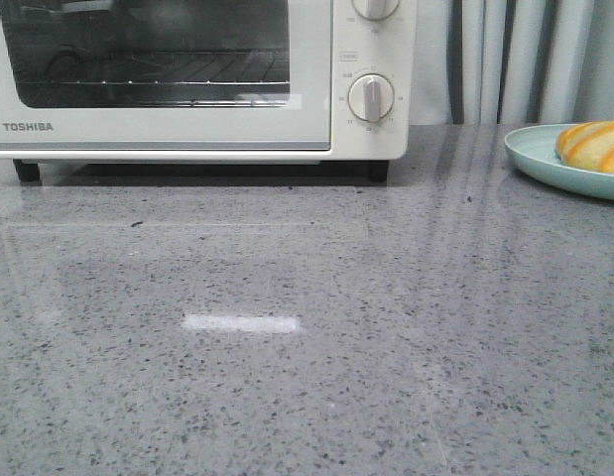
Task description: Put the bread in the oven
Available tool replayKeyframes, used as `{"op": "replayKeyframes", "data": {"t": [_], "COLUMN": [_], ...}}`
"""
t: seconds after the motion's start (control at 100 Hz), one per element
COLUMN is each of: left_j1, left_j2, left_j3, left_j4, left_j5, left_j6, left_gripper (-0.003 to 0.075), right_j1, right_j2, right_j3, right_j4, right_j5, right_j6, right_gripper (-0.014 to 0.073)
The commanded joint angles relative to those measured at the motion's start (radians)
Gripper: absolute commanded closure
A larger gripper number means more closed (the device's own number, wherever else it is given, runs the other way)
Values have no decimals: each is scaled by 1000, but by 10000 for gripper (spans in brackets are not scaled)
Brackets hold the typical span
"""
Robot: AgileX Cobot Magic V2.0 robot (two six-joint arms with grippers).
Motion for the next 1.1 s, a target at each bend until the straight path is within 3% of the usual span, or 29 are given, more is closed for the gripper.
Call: {"op": "replayKeyframes", "data": {"t": [0.0, 0.08, 0.16, 0.2, 0.34, 0.46, 0.669, 0.769, 0.969, 1.089], "left_j1": [2, 2, 2, 2, 2, 2, -2, -6, -8, -8], "left_j2": [-31, -31, -31, -31, -31, -31, -31, -29, 43, 149], "left_j3": [23, 23, 23, 23, 23, 23, 10, -15, -135, -241], "left_j4": [-3, -113, -332, -458, -651, -783, -787, -783, -622, -519], "left_j5": [-80, -106, -145, -152, -217, -248, -260, -256, -234, -211], "left_j6": [-10, -10, -10, -10, -10, -10, -10, -2, 0, 28], "left_gripper": [742, 741, 741, 741, 741, 741, 741, 742, 742, 742], "right_j1": [-5, -5, -5, -5, -5, -5, -5, -5, -5, -5], "right_j2": [-20, -20, -20, -20, -20, -20, -20, -20, 11, 63], "right_j3": [14, 14, 14, 14, 14, 14, 7, -35, -179, -246], "right_j4": [-5, -64, -73, -37, 181, 269, 448, 462, 303, 236], "right_j5": [-39, -76, -183, -281, -540, -602, -576, -532, -265, -231], "right_j6": [-7, -7, -7, -7, -7, -7, 28, 28, 28, 28], "right_gripper": [655, 655, 655, 655, 655, 655, 655, 655, 655, 655]}}
